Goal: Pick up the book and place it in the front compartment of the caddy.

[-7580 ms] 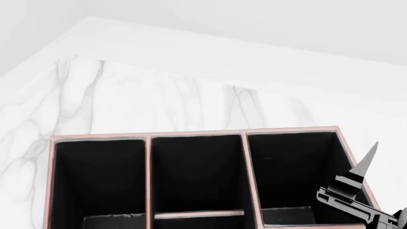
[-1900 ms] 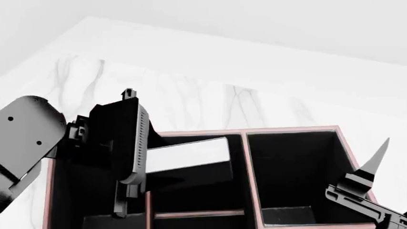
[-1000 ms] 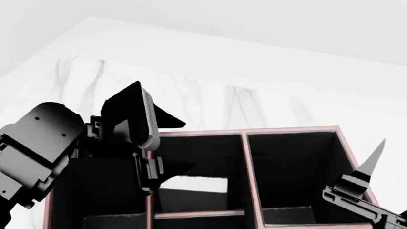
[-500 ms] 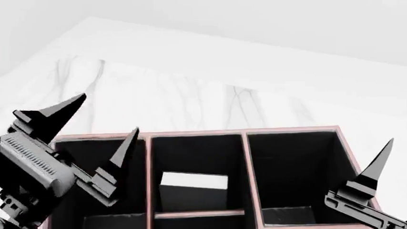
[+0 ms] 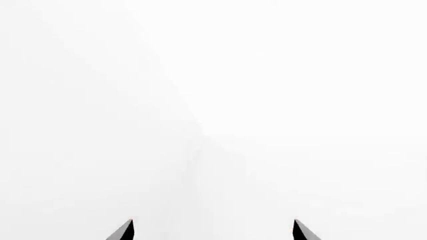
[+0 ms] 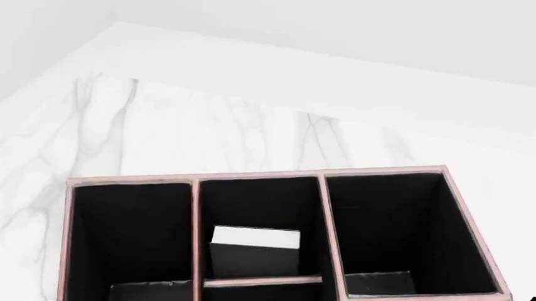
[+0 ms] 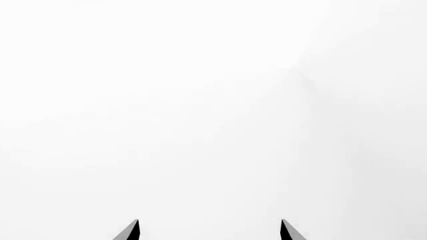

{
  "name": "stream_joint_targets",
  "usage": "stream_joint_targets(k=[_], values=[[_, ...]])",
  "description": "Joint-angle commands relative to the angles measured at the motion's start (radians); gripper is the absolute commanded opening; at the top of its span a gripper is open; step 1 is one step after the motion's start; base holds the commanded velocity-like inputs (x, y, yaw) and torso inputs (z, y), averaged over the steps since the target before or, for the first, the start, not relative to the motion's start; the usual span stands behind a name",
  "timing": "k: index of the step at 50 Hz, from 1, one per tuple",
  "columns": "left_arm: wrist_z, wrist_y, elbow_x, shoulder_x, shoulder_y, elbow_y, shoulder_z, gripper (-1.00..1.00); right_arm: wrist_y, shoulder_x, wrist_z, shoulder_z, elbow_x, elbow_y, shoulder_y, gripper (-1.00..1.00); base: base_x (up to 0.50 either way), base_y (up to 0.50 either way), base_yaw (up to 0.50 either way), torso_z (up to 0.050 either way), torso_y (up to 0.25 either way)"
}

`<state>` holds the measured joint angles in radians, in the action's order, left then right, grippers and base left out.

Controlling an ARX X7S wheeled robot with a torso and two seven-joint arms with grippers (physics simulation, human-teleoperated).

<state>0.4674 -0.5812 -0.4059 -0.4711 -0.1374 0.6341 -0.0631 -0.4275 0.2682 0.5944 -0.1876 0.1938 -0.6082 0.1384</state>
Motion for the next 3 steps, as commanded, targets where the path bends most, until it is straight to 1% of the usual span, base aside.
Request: stream_joint_targets(k=[1,3], values=[[0.073,-0.197,0.037,0.072,-0.13,0.089,-0.147,1.0,-0.165,-0.048,0.031,-0.057,-0.024,-0.037,0.047,1.0,0.0,0.0,0.0,0.0,0.0],[0.074,-0.201,0.037,0.075,-0.129,0.087,-0.148,1.0,-0.166,-0.047,0.034,-0.059,-0.019,-0.04,0.048,1.0,0.0,0.0,0.0,0.0,0.0]])
